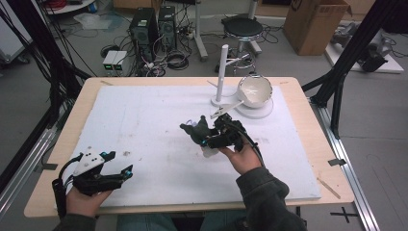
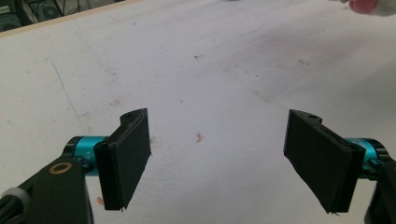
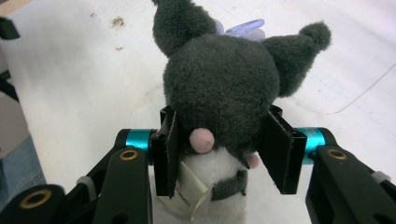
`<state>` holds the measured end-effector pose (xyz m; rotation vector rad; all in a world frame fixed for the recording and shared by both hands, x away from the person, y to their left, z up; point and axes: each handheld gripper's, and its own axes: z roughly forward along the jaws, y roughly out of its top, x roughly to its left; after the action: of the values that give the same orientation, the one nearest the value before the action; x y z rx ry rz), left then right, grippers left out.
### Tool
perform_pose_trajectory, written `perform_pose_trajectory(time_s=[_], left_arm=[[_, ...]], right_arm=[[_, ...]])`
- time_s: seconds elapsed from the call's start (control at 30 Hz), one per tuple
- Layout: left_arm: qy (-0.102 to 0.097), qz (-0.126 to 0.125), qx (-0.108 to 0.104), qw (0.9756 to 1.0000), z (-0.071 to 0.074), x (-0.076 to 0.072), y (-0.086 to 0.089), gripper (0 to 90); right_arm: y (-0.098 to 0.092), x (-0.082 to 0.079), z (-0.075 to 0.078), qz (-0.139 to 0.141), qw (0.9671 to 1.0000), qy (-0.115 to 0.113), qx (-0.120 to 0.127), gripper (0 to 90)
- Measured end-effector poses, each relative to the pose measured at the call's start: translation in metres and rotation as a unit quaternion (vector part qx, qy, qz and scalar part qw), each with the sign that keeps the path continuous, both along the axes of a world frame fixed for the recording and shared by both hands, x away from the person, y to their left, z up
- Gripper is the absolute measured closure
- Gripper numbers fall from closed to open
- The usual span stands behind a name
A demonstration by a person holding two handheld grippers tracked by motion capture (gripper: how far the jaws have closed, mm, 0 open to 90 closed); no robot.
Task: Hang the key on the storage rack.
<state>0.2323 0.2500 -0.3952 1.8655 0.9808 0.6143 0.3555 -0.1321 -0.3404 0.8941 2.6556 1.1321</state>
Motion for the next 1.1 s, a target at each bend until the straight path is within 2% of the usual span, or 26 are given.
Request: perform_pose_trajectory(time_s=[0.1, 0.37, 0.53, 0.93, 1.1], left_arm=[[0.001, 0.000, 0.002, 1.0000, 0.000, 0.000, 0.001, 23.2], [-0.001, 0.007, 0.000, 1.0000, 0.001, -0.001, 0.002, 23.2], [-0.002, 0.007, 0.000, 1.0000, 0.001, -0.001, 0.002, 23.2], [-0.002, 0.007, -0.001, 1.0000, 0.001, 0.000, 0.002, 23.2], [-0.003, 0.004, -0.001, 1.0000, 0.001, 0.000, 0.002, 23.3]], right_arm=[[-0.007, -0.002, 0.006, 0.014, 0.9998, -0.007, 0.007, 52.9], [-0.027, -0.004, 0.026, 0.026, 0.9992, -0.020, 0.025, 52.9], [-0.035, -0.004, 0.037, 0.029, 0.9988, -0.033, 0.020, 52.9], [-0.055, 0.004, 0.062, 0.020, 0.9973, -0.059, 0.039, 52.9], [-0.064, 0.012, 0.068, 0.008, 0.9973, -0.054, 0.049, 52.9]])
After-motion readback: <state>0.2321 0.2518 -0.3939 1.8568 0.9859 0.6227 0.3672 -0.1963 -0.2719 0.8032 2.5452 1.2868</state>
